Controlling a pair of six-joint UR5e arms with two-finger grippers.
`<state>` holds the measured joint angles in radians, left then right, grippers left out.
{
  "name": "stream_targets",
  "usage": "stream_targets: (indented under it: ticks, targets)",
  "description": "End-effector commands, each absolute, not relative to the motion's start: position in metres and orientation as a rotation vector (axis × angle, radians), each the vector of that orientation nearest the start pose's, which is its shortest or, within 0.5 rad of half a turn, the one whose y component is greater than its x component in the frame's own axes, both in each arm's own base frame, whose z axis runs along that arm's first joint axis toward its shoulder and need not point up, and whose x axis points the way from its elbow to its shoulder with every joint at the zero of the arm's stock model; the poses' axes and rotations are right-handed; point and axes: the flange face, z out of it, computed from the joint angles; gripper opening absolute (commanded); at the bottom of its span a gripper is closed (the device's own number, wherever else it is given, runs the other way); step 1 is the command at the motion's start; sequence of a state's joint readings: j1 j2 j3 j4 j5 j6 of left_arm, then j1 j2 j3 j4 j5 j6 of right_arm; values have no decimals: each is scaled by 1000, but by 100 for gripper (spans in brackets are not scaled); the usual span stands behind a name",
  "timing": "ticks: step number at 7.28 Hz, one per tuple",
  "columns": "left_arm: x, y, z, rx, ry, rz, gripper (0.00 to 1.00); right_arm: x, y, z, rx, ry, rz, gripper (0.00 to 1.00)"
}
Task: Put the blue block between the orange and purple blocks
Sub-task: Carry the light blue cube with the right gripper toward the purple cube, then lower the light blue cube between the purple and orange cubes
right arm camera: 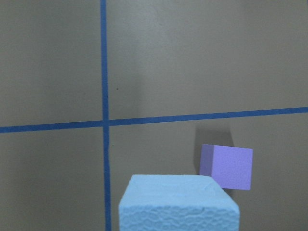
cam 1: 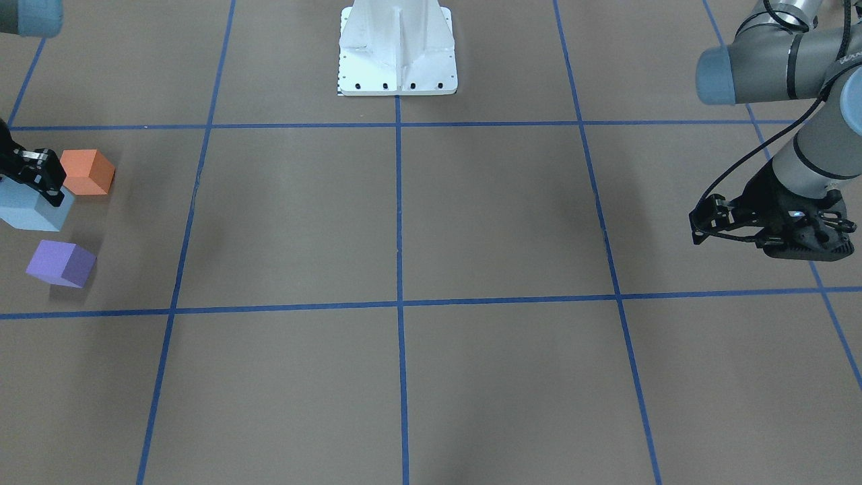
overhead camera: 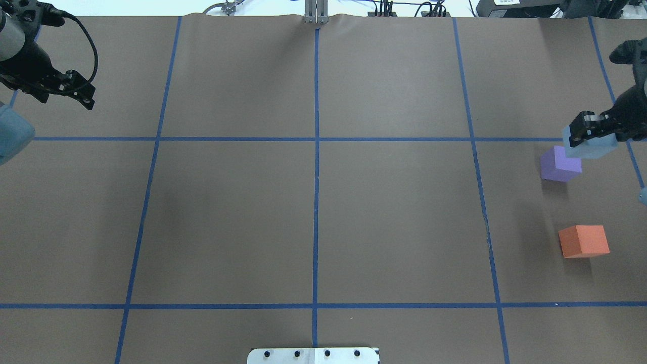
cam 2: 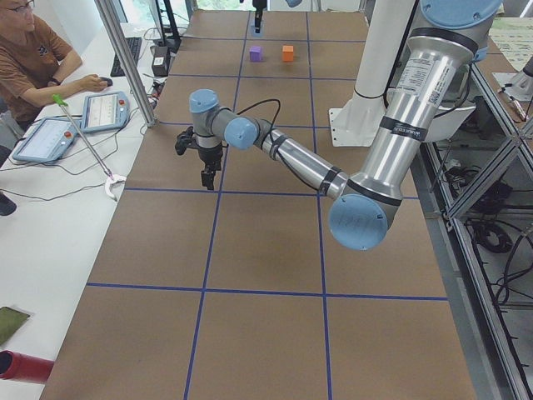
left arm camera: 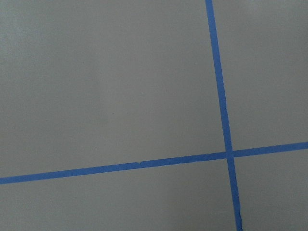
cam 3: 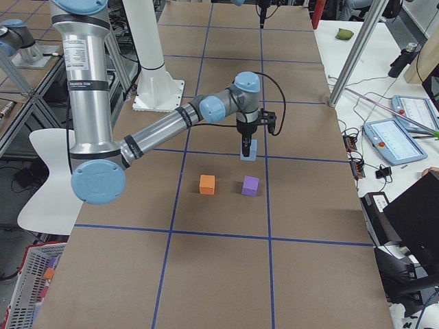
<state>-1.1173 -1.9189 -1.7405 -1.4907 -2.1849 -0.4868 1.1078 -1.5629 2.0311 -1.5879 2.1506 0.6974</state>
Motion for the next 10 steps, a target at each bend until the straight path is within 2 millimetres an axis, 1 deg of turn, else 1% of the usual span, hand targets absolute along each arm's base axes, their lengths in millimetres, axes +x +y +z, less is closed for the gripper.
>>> stream_targets:
  ticks: [1,2,3,4,5,9,10]
  targets:
    - [200,-583,397,107,731,104,100,-135,-449,497,8,-716,94,0]
    - [201,-582,397,106,731,106,100,-158,-446,510,-9,-713,60,0]
    - [200,-583,396,109,730,104,100,-170,-452,518,0,-720,45,0]
    - [201,-582,397,107,730,105,100,-180,-450,528,-14,-712,30,0]
    - [201,-583,397,107,730,105,100,-191,-446,531,-25,-707,9,0]
    - [201,-584,395,109,731,106,100,-209,-442,548,-65,-687,-17,0]
    - [201,-584,395,109,731,106,100,-226,-458,550,-69,-686,-26,0]
